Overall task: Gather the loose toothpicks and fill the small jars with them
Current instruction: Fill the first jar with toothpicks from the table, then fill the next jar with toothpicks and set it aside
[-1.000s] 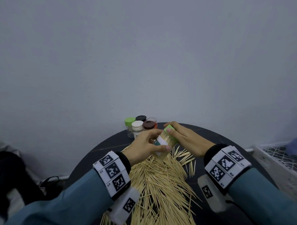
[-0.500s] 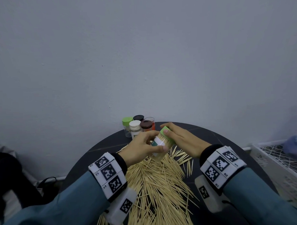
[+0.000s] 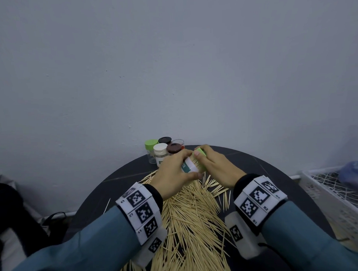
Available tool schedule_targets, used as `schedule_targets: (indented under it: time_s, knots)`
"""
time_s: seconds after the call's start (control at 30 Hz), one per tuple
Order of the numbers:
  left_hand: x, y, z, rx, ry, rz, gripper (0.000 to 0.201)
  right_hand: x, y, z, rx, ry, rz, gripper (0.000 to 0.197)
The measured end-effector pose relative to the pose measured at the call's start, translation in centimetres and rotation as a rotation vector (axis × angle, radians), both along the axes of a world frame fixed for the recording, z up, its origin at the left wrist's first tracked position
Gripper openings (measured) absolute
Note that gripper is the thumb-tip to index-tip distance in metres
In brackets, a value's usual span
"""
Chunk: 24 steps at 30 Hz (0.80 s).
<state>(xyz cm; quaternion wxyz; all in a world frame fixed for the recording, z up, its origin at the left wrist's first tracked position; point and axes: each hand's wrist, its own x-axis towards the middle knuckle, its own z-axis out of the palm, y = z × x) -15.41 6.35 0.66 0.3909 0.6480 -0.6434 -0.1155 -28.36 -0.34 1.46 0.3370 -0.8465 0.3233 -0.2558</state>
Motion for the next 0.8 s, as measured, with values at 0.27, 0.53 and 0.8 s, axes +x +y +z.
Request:
schedule_targets:
  time_s: [0.27,0.53,0.8]
  knots:
    - [4.4,0.2,0.6,0.107,0.171,0.103,0.05,-0.2,0.2,0.0,-0.032,0.068,0.051,0.048]
    - [14.5,0.9,0.5,0.164,0.056,0.532,0.059,1.1,0.5,-2.6,-0.248,0.531,0.242,0.033]
    - [19.9,0.8,-2.1,0.307,0.054,0.724,0.062,2.3,1.0,-3.6,-0.333,0.584,0.3,0.04]
